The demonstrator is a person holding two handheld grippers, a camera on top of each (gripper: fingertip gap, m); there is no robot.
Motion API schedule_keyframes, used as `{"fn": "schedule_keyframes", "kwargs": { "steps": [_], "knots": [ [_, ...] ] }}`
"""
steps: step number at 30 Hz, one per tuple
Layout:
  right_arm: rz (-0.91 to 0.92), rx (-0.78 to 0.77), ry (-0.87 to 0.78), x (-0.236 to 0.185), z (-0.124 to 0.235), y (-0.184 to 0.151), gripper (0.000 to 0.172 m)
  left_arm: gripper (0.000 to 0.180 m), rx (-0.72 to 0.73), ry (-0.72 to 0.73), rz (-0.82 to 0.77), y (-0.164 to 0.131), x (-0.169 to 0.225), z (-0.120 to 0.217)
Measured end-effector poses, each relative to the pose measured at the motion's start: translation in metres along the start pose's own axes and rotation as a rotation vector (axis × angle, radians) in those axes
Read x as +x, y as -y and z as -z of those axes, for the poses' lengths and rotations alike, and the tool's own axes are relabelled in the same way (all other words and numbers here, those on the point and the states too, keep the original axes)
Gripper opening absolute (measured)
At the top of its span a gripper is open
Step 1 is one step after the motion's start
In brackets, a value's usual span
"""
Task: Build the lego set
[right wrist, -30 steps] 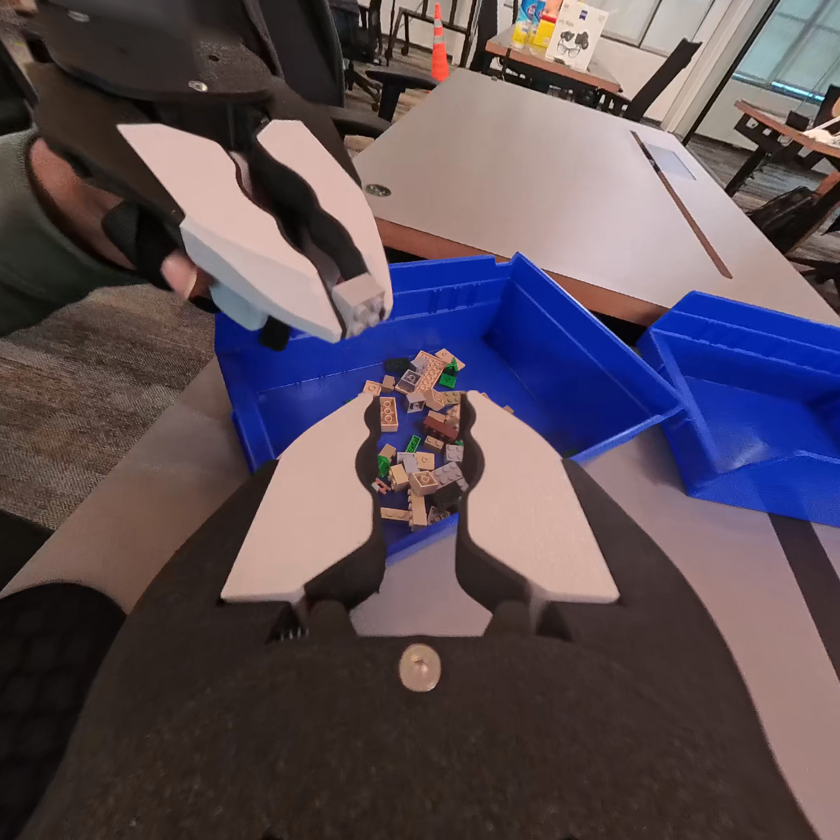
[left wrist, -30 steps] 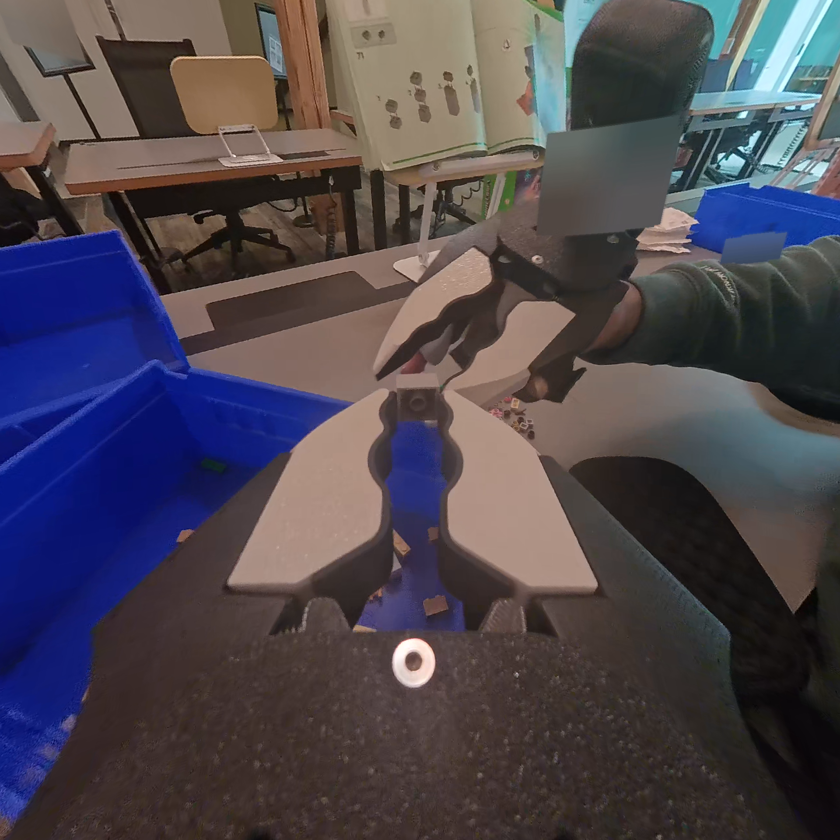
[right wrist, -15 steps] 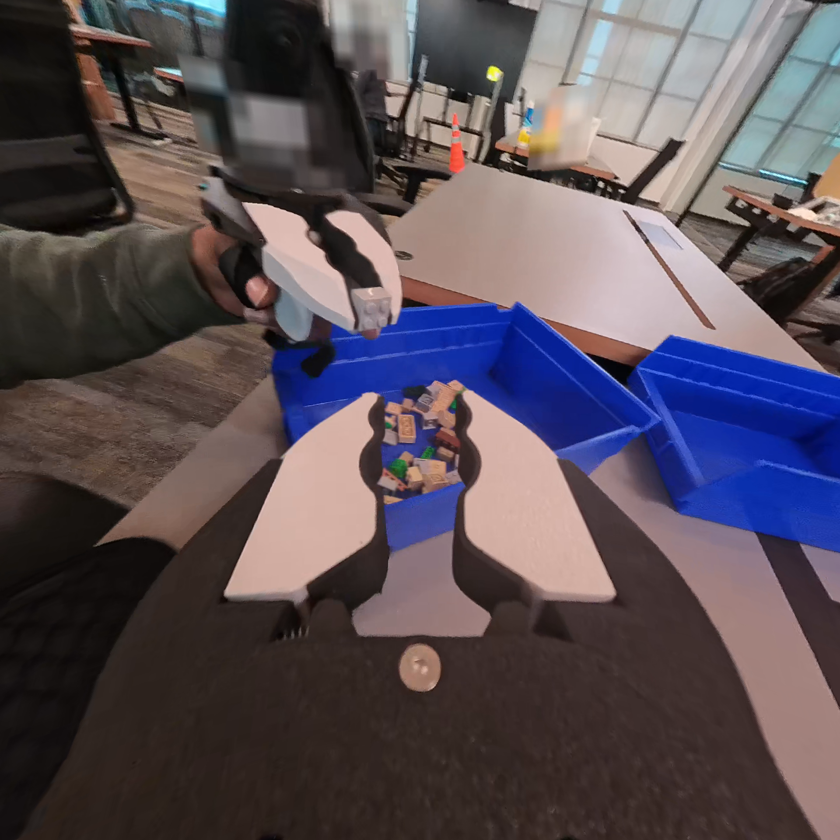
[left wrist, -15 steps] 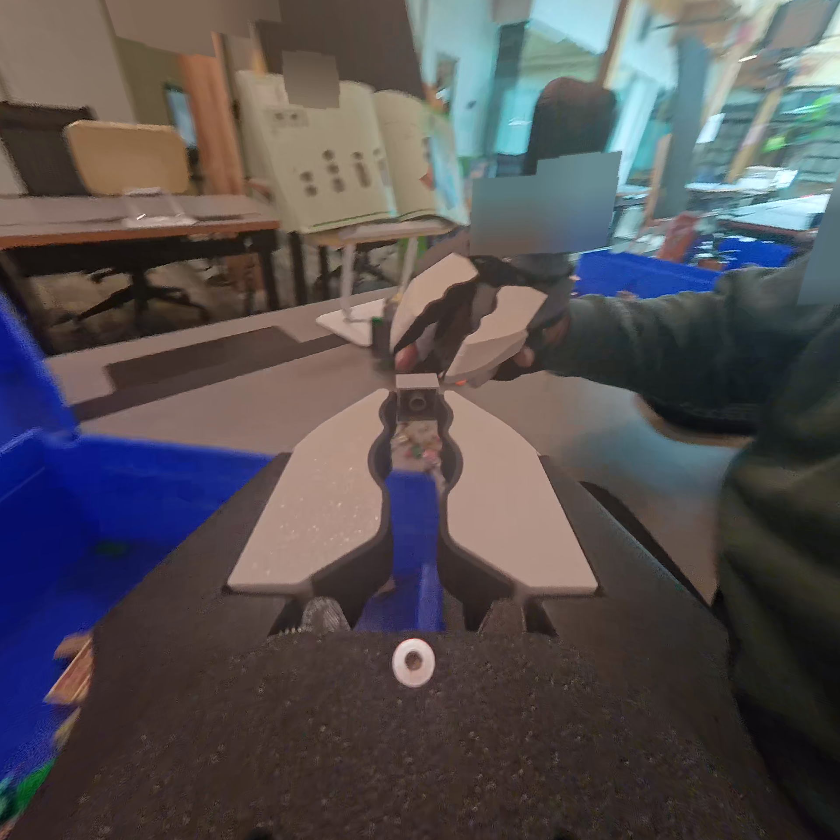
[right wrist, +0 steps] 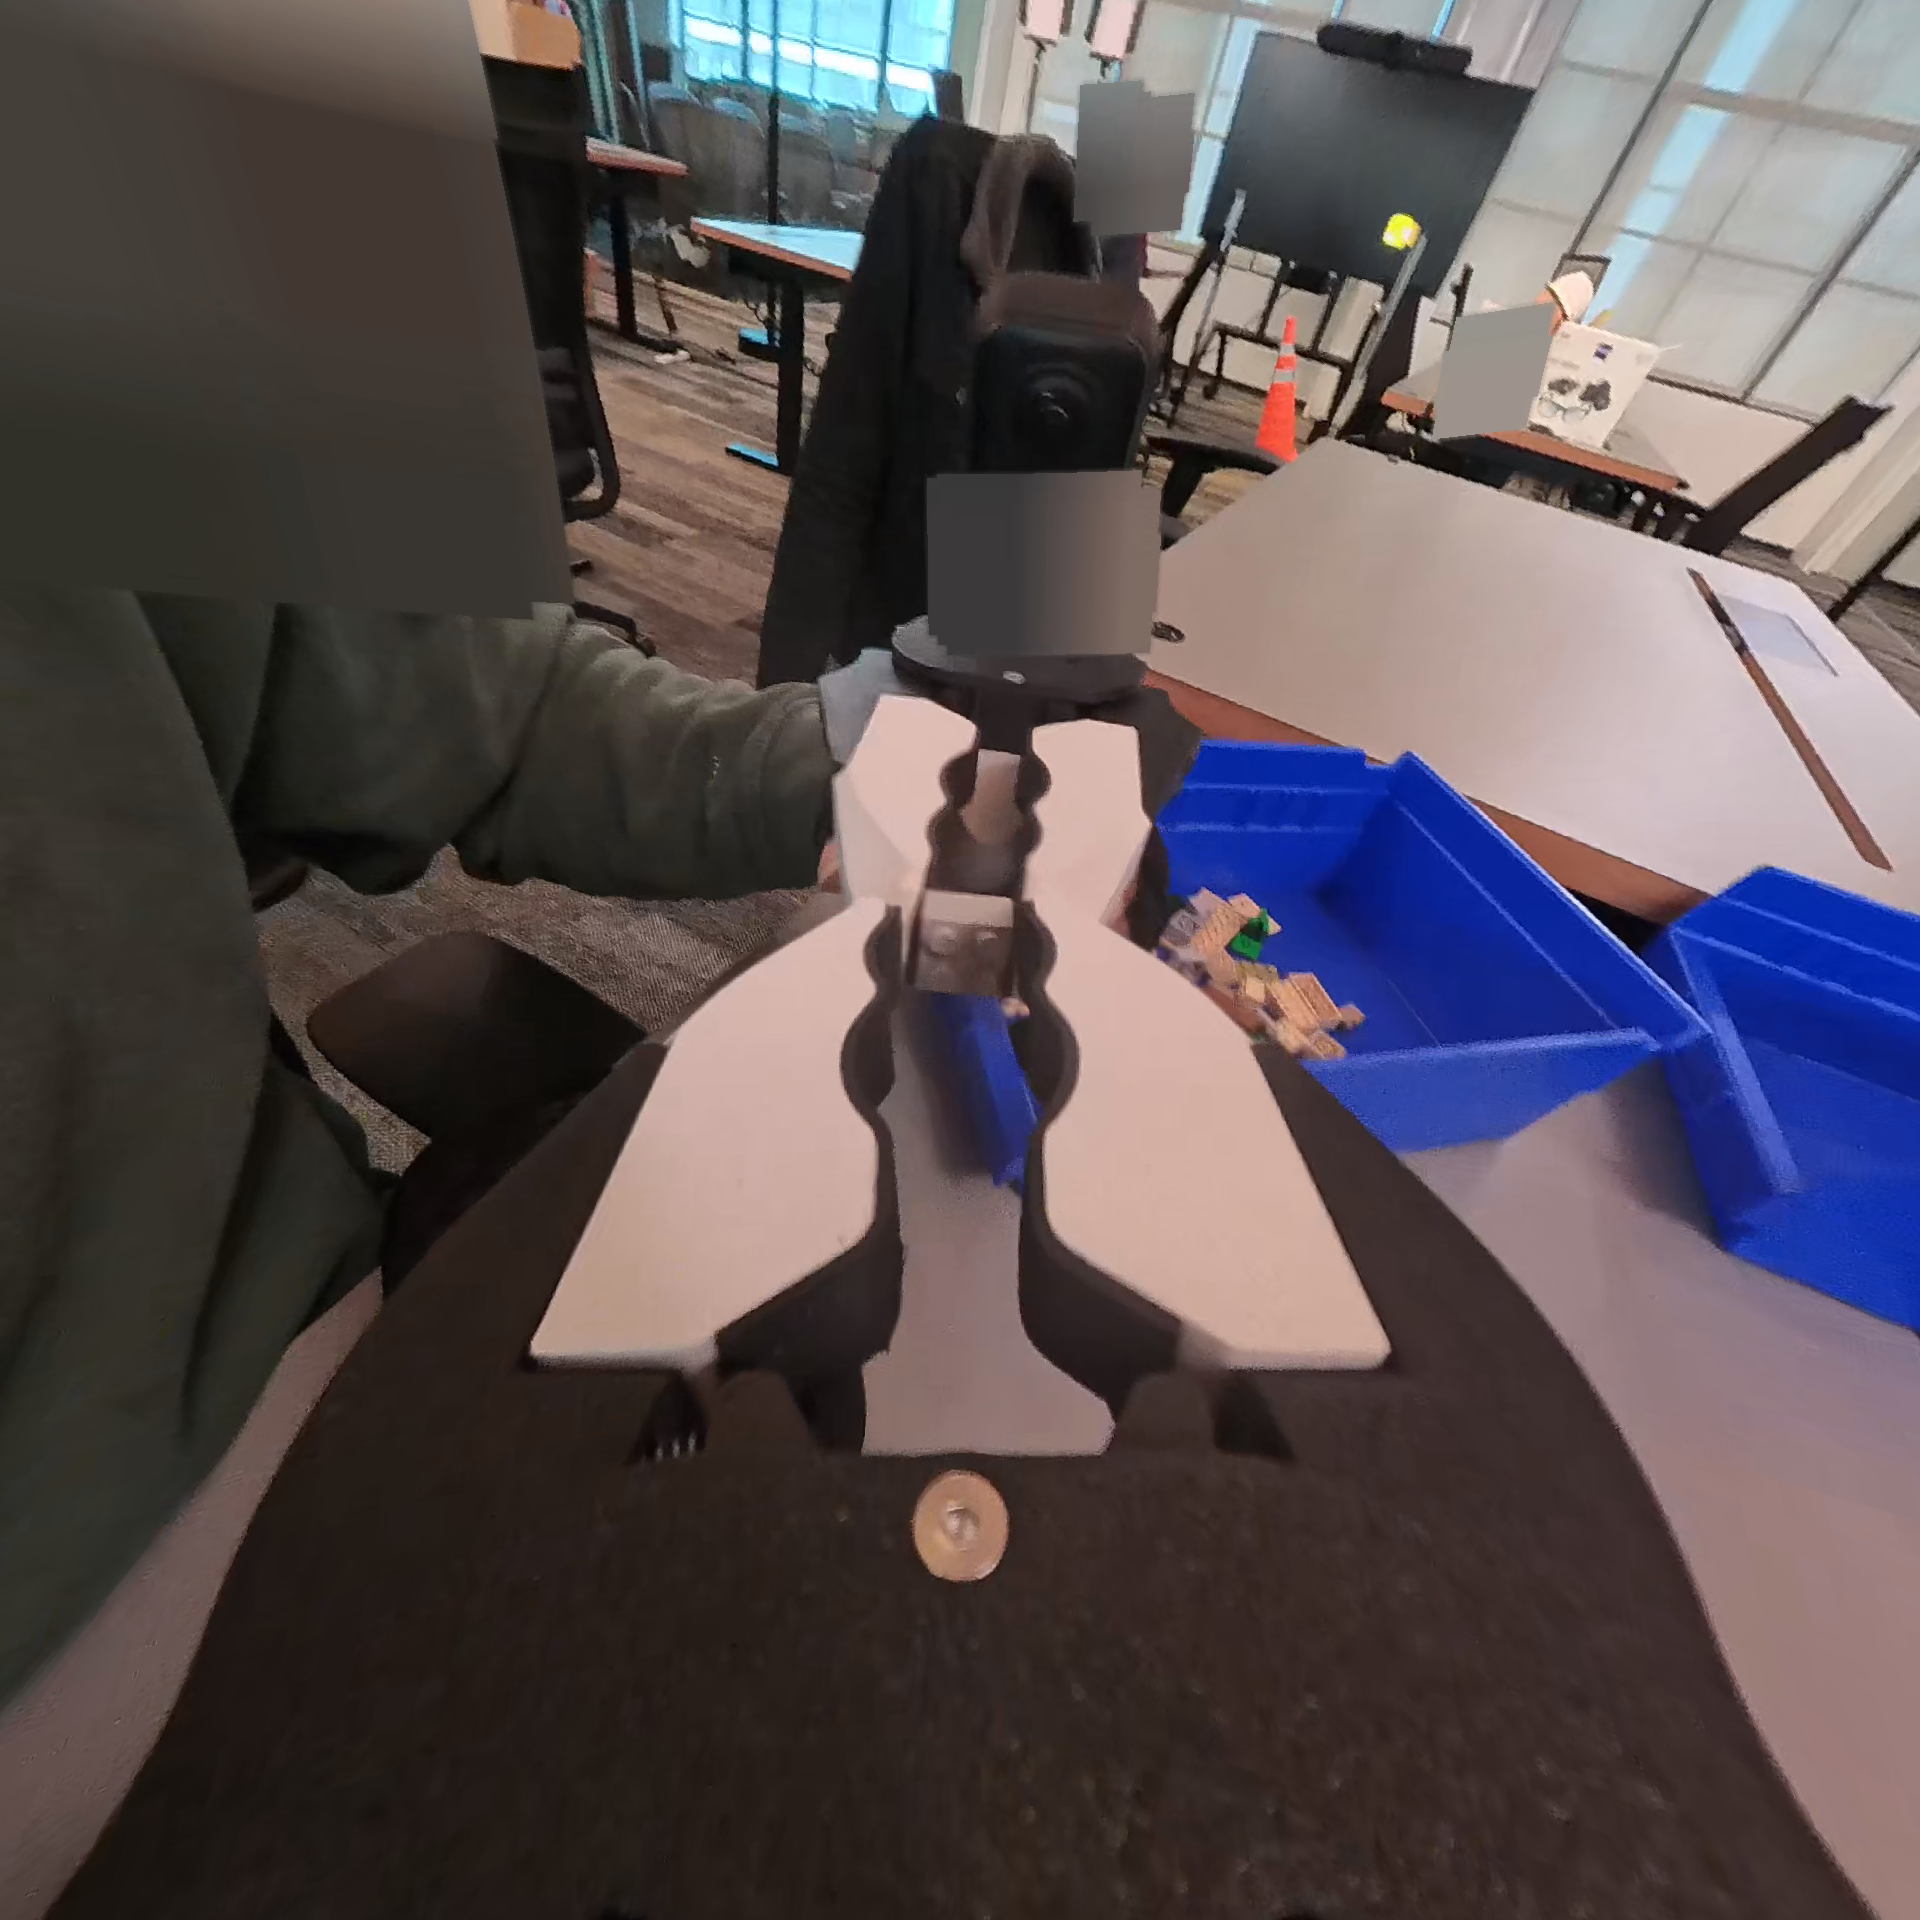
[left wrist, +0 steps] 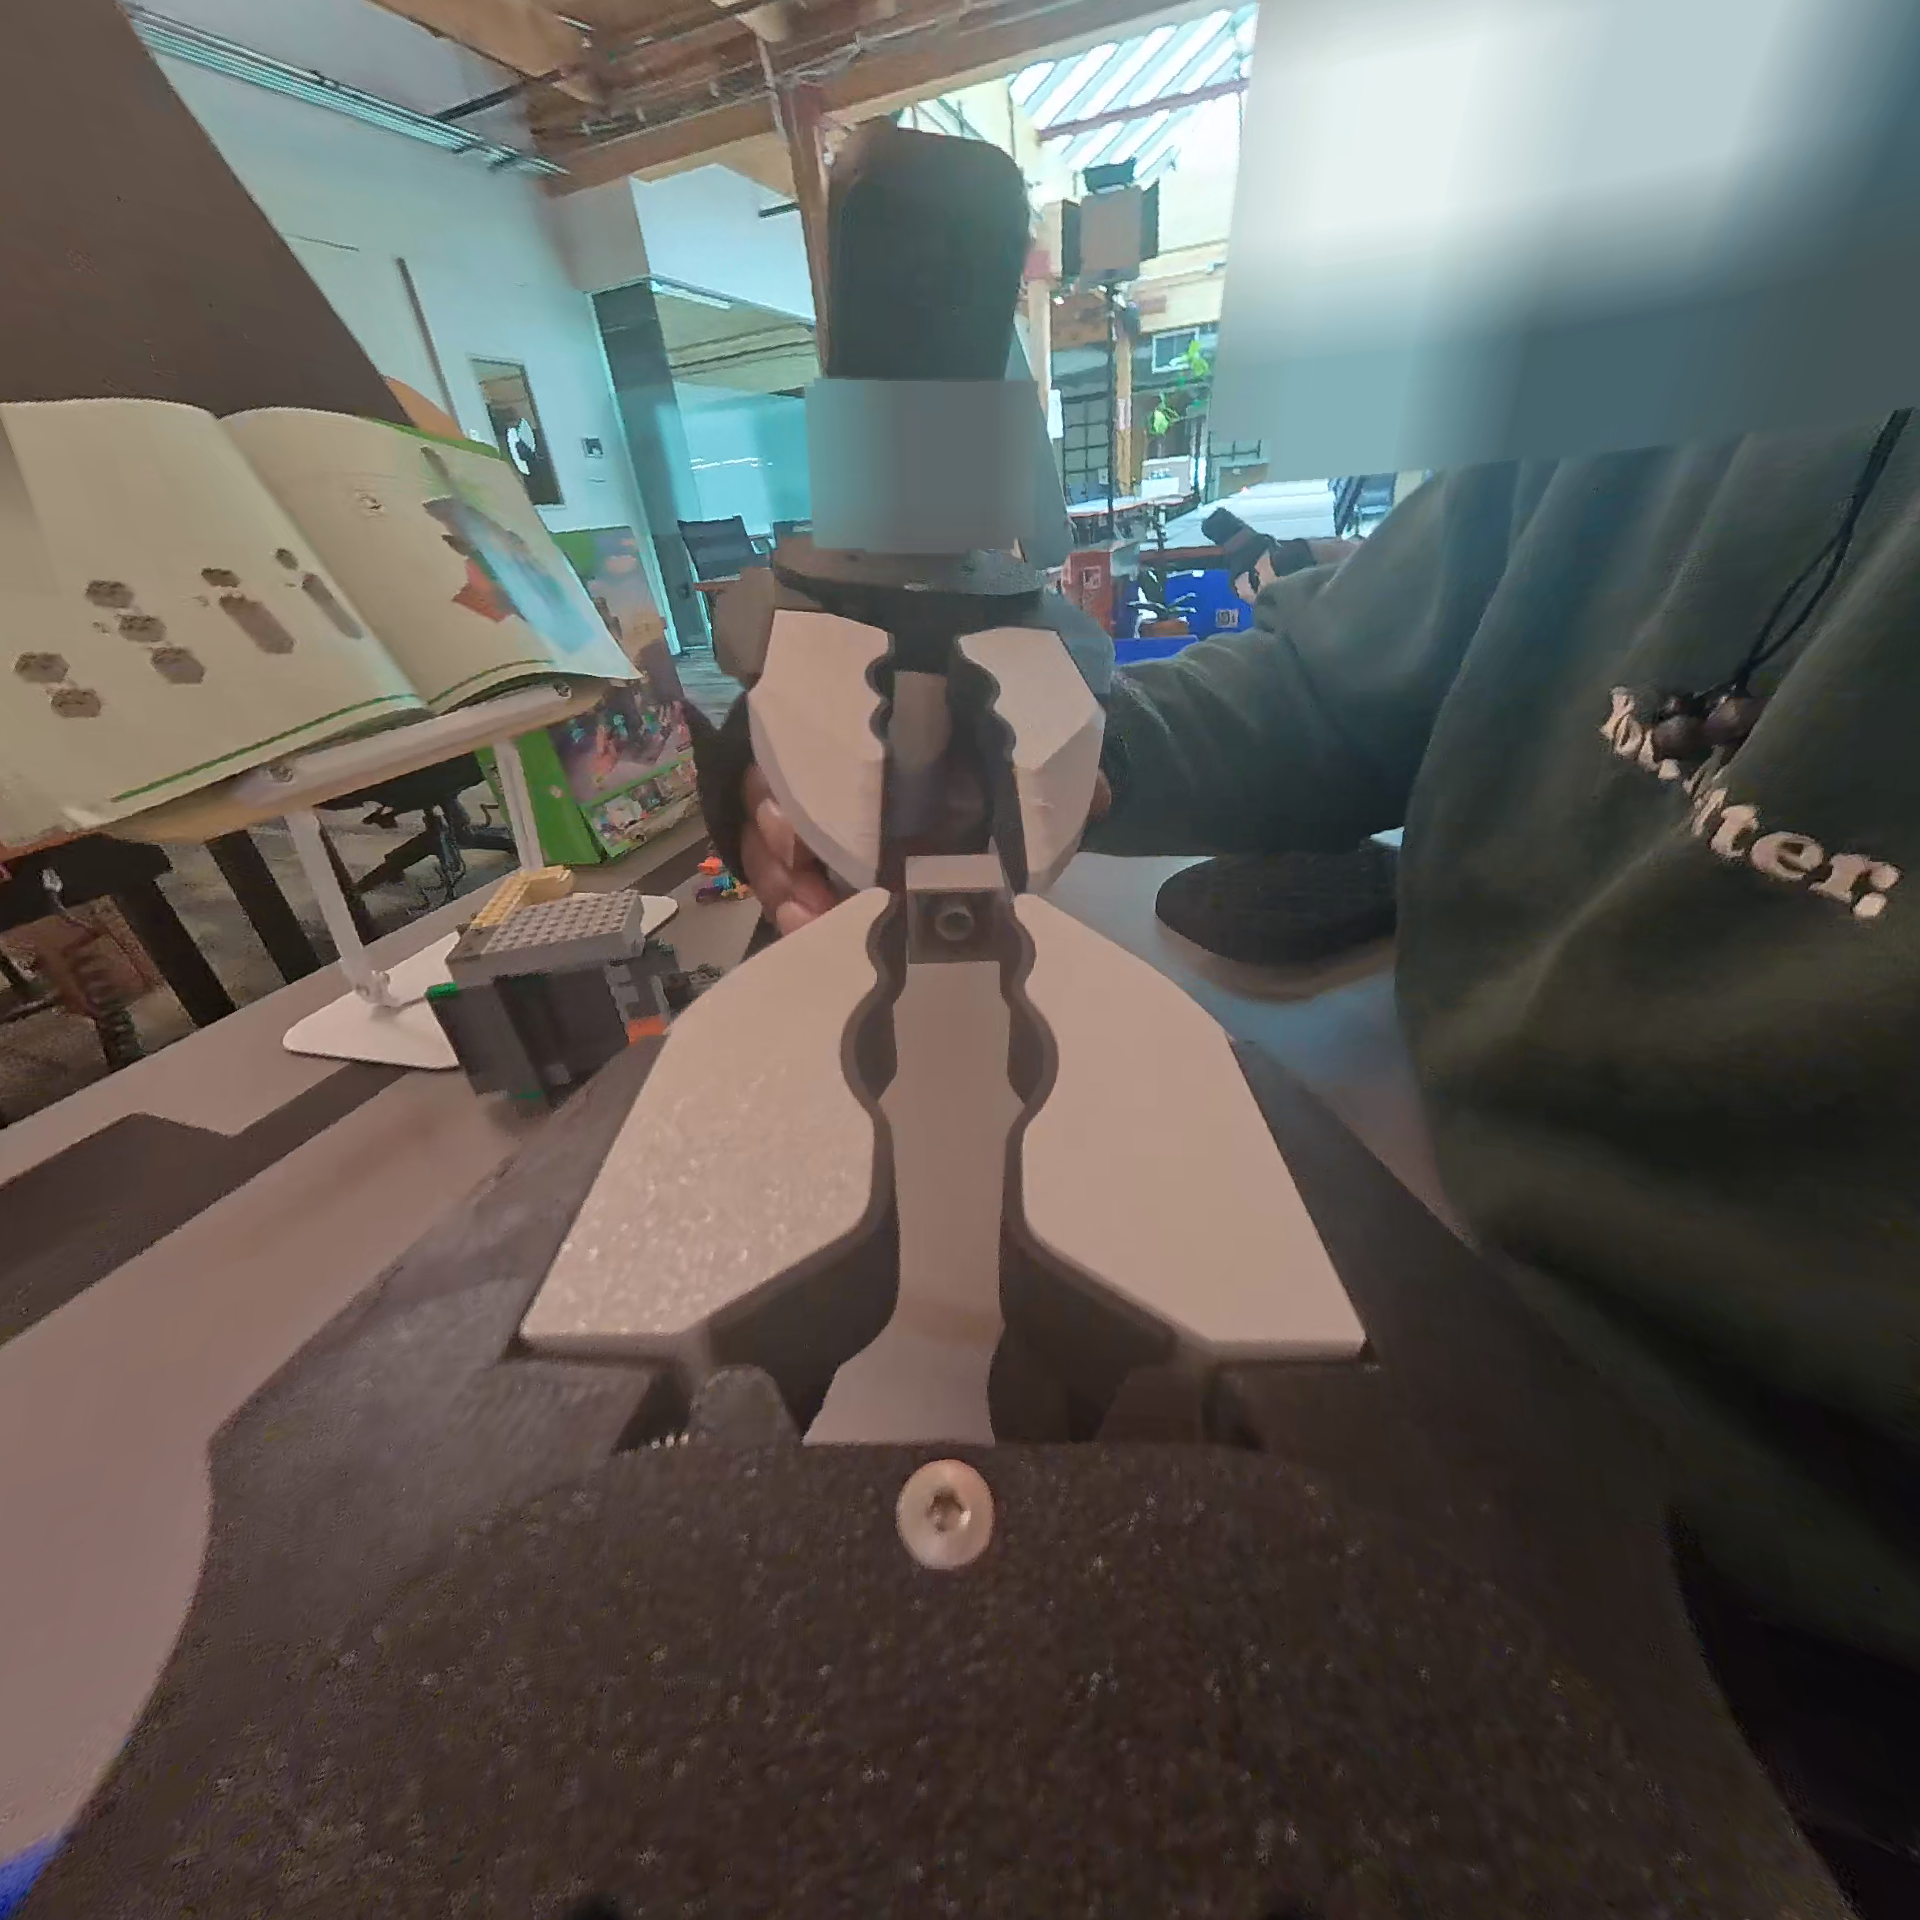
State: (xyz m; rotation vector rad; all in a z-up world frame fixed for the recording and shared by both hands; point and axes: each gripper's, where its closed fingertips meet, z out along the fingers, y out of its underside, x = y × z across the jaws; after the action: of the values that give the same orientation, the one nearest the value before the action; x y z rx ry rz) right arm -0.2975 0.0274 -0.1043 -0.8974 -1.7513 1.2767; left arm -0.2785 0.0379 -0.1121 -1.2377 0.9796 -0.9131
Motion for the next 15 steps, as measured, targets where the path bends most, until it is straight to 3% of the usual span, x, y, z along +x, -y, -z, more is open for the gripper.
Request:
{"fn": "schedule_keyframes", "kwargs": {
  "steps": [5, 11, 13, 15],
  "knots": [
    [0.003, -0.018, -0.063, -0.001, 0.021, -0.005, 0.015, 0.016, -0.041, 0.01, -0.075, -0.003, -0.002, -0.021],
    [-0.012, -0.098, -0.118, -0.001, 0.05, -0.014, 0.015, 0.02, -0.085, 0.026, -0.046, -0.012, -0.01, -0.042],
    [-0.046, -0.235, -0.117, 0.005, 0.071, -0.03, 0.015, 0.02, -0.122, 0.063, -0.034, -0.019, -0.017, -0.045],
    [-0.089, -0.516, -0.105, 0.012, 0.101, -0.072, 0.015, 0.016, -0.153, 0.081, -0.022, -0.027, -0.02, -0.046]
  ]
}}
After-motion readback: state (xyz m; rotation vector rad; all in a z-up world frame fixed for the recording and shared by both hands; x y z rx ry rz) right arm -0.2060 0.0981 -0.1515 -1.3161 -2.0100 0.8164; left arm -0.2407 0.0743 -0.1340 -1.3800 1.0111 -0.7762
